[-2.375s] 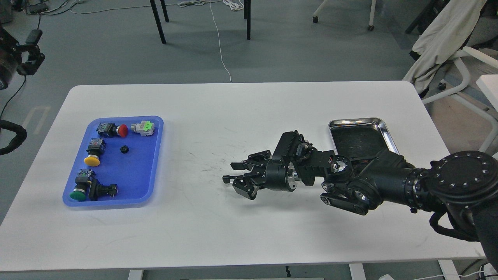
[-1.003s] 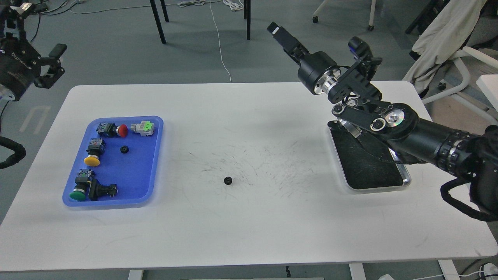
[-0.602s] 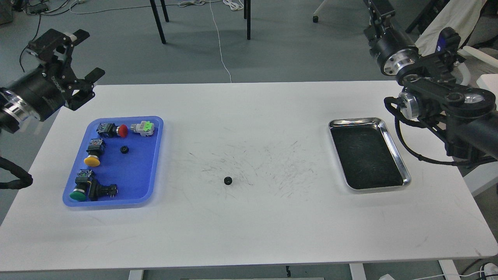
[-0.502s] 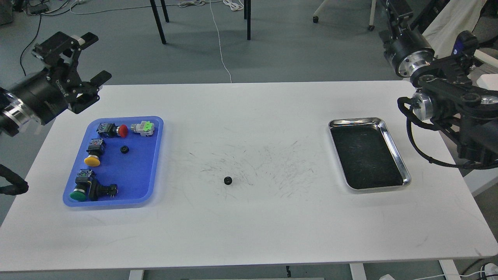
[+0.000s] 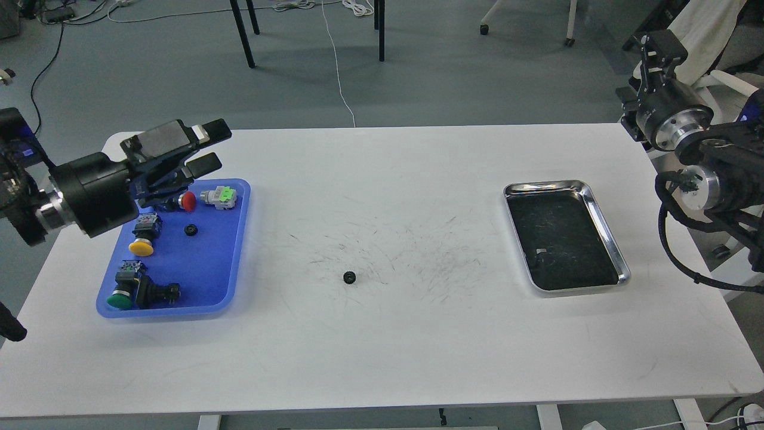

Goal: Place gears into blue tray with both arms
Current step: 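Reach the left gripper from the blue tray toward the black part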

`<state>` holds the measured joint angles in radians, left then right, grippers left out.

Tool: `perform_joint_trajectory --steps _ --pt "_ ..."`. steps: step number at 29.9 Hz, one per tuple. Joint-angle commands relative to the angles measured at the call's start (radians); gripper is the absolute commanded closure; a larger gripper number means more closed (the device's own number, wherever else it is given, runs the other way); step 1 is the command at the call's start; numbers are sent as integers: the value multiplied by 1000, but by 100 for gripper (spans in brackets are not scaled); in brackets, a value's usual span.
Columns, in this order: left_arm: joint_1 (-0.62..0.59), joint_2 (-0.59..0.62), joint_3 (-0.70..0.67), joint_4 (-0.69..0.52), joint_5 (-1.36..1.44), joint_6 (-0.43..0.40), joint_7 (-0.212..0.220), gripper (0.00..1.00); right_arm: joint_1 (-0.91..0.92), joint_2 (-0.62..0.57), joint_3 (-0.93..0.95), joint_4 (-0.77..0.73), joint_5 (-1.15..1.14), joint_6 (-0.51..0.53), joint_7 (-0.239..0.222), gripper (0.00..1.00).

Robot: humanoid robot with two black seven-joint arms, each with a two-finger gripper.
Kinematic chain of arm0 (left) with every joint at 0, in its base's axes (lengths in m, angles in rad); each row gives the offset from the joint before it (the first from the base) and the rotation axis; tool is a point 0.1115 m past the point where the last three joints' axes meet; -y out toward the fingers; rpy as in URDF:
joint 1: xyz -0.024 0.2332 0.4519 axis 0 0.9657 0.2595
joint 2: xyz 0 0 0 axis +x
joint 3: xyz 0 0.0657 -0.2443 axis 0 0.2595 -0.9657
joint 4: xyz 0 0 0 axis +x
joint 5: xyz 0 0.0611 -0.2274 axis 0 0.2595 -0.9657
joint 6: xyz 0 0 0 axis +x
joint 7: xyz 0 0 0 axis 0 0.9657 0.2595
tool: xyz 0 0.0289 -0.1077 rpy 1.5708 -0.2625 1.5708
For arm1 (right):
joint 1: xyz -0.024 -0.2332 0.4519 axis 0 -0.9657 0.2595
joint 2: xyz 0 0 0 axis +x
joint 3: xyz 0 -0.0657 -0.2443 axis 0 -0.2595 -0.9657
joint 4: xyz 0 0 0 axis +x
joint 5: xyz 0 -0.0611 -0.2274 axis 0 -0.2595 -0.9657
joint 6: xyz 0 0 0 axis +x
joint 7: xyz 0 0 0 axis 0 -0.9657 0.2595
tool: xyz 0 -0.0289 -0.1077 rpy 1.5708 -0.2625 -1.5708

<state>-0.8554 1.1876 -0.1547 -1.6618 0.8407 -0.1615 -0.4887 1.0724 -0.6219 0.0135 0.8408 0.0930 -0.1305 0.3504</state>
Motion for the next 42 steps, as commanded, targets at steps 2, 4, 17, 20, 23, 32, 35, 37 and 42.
perform_joint_trajectory --steps 2,4,17,20,23,32,35,37,42 --pt "6 -13 60 -13 217 55 0 2 -28 -35 6 27 8 3 -13 3" --pt "6 -17 63 -24 265 89 0 2 -35 -51 9 58 8 3 -13 3" --pt "12 -127 98 -32 510 134 0 2 -49 -97 75 127 7 58 -8 3" --pt "16 -158 104 -6 561 140 0 3 -48 -104 66 129 5 58 -8 3" --pt "3 -198 98 5 526 152 0 6 -48 -108 57 130 4 58 -8 3" --pt "-10 -362 49 281 463 184 0 6 -51 -150 54 162 -9 55 -8 3" --pt "-1 -402 52 318 509 201 0 6 -49 -150 52 162 -13 55 -7 3" --pt "-1 -439 53 358 614 204 0 6 -49 -151 52 162 -13 55 -7 3" --pt "16 -488 50 383 887 233 0 6 -45 -151 23 164 -13 55 -5 3"
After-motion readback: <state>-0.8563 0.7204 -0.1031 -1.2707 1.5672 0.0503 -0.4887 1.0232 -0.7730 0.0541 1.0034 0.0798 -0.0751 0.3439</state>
